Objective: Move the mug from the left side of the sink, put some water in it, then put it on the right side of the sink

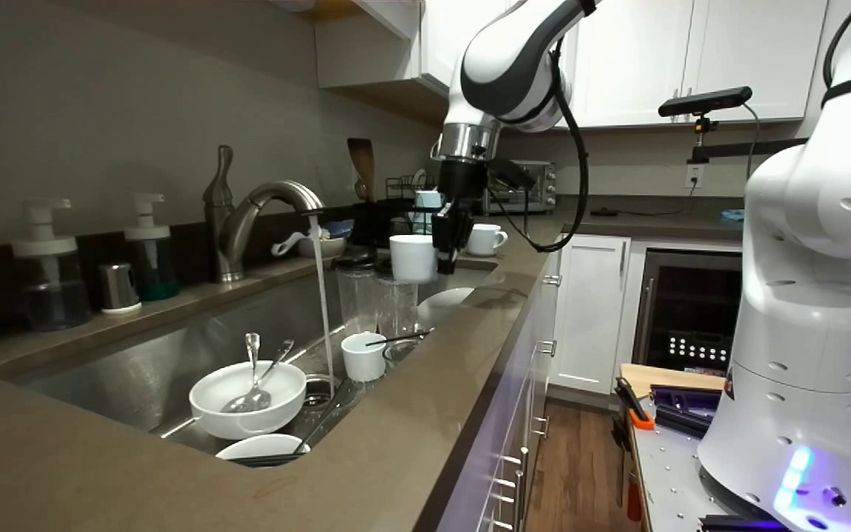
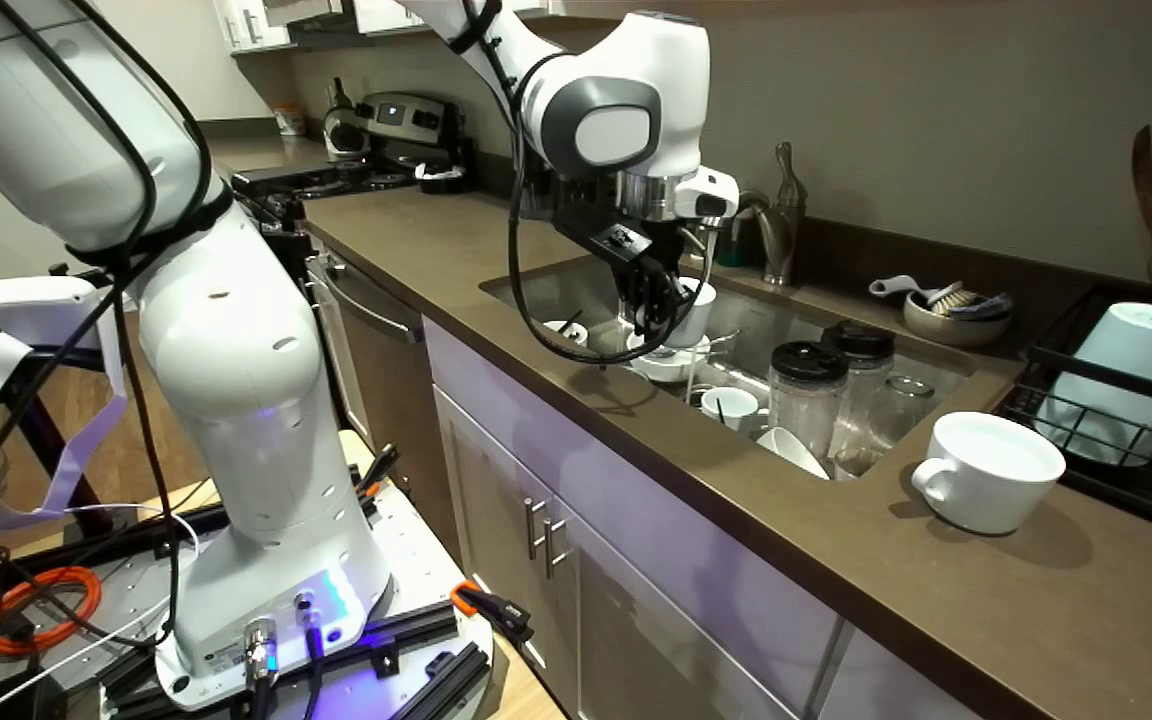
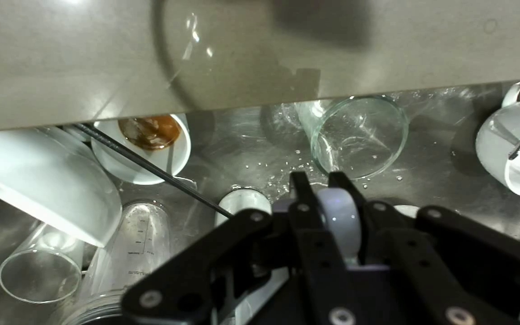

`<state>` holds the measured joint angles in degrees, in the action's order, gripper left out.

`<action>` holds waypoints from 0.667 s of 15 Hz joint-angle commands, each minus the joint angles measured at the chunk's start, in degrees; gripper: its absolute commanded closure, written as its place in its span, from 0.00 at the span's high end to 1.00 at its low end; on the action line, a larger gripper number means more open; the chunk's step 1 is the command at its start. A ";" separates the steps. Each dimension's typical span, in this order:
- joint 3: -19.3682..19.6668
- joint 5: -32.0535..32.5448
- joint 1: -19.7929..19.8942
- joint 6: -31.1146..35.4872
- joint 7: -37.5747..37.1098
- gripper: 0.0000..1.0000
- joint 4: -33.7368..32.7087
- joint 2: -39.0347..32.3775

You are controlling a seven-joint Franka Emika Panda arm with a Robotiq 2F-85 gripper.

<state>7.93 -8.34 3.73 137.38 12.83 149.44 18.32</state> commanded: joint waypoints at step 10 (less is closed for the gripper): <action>3.19 -0.04 1.67 0.40 -0.72 0.05 0.19 0.68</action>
<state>10.58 -8.37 4.04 137.38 12.82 149.61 17.67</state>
